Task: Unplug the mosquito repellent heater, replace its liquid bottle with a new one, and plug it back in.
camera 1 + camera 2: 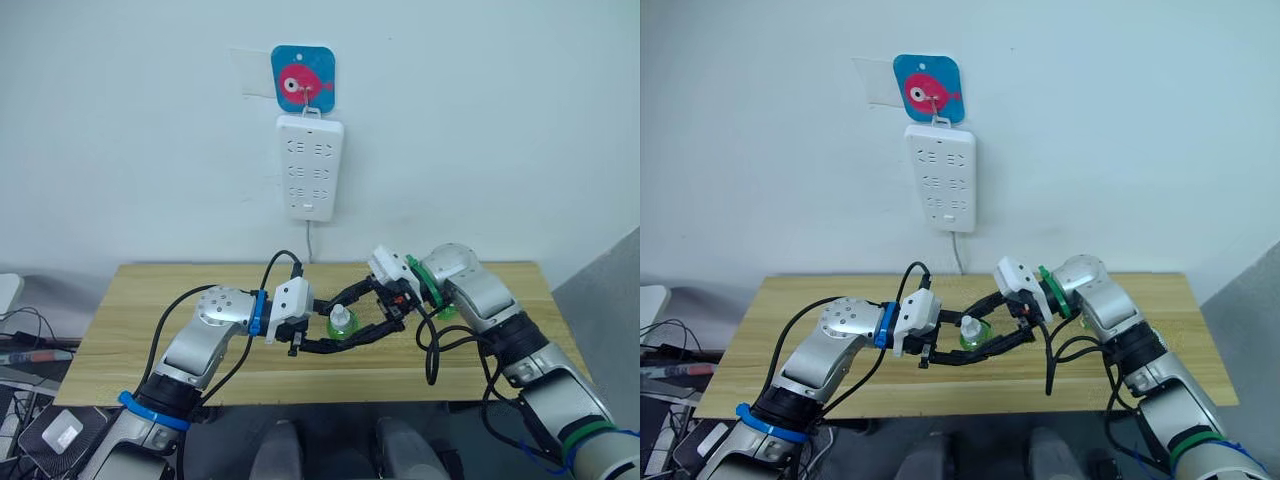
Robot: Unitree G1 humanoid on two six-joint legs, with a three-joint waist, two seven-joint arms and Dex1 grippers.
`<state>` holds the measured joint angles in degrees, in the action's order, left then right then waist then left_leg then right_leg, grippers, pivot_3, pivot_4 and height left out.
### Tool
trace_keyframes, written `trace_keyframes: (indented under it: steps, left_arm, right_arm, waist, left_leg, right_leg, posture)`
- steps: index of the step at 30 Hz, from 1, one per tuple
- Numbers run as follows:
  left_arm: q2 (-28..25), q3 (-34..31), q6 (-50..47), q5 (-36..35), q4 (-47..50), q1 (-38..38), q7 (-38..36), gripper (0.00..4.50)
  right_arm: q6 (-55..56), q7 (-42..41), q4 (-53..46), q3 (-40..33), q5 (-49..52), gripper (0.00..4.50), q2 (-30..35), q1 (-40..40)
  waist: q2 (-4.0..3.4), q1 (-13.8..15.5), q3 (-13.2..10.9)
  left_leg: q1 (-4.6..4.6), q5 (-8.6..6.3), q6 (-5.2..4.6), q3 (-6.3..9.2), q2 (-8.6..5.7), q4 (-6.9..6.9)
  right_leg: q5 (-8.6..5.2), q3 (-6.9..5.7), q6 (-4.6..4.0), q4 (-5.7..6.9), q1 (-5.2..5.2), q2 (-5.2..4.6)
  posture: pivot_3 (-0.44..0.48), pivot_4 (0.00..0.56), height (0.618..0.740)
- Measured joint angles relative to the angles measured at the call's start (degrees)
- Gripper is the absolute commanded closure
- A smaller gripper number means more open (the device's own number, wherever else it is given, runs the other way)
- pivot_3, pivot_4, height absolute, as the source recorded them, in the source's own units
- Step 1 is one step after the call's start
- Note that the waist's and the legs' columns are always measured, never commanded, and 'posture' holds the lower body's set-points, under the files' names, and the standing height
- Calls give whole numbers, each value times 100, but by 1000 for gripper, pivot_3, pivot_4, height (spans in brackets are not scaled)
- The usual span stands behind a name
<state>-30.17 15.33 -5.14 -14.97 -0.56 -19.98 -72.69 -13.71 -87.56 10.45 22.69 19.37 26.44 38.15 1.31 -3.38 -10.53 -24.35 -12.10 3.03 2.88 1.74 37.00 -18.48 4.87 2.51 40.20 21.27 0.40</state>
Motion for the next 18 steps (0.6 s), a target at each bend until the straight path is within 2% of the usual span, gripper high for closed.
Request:
trace_keyframes:
  steps: [1, 5, 12, 14, 16, 18]
  left_arm:
    - [1, -5, -6, 0, -8, -1, 35, 2291]
    - [18, -27, -9, -3, -112, -35, 170, 2291]
    - [49, -161, -10, -20, -308, -78, 343, 2291]
    - [80, -186, -8, -20, -394, -96, 356, 2291]
    - [135, -207, -8, -18, -477, -133, 400, 2291]
    - [184, -207, -6, -16, -533, -229, 442, 2291]
  right_arm:
    - [-30, 13, -78, -66, 2, 25, 81, -77]
    - [-218, 465, -523, -398, 3, 25, 206, -434]
    - [-891, 2040, -1966, -1035, 103, 25, 70, -1272]
    - [-976, 2237, -2229, -1015, 108, 388, 10, -1511]
    - [-1083, 2437, -2381, -1009, 109, 937, -23, -1617]
    - [-1104, 2599, -2456, -1002, 99, 937, -70, -1628]
  waist:
    - [0, 11, 0]
    - [0, 12, 0]
    - [-1, 5, 3]
    - [0, 4, 6]
    - [0, -1, 6]
    - [1, -10, 8]
  left_leg:
    - [0, 0, 0, 0, 0, 0]
    - [0, 0, 0, -1, 0, -1]
    - [0, 0, 0, -4, 1, -1]
    - [0, 0, 0, -6, -1, 0]
    - [0, 0, 1, -9, -3, 3]
    - [1, 1, 1, -9, -4, 5]
  right_leg:
    - [0, 0, 0, 0, 0, 0]
    - [0, 1, 0, 4, 2, 2]
    - [-1, 6, 0, 11, 6, 4]
    - [-1, 6, 0, 11, 5, 5]
    - [0, 9, 0, 14, 6, 4]
    - [0, 7, 0, 22, 6, 4]
  posture:
    - [-20, 119, 740]
    - [-26, 121, 740]
    - [-56, 108, 740]
    - [-64, 109, 740]
    - [-73, 108, 740]
    - [-75, 109, 740]
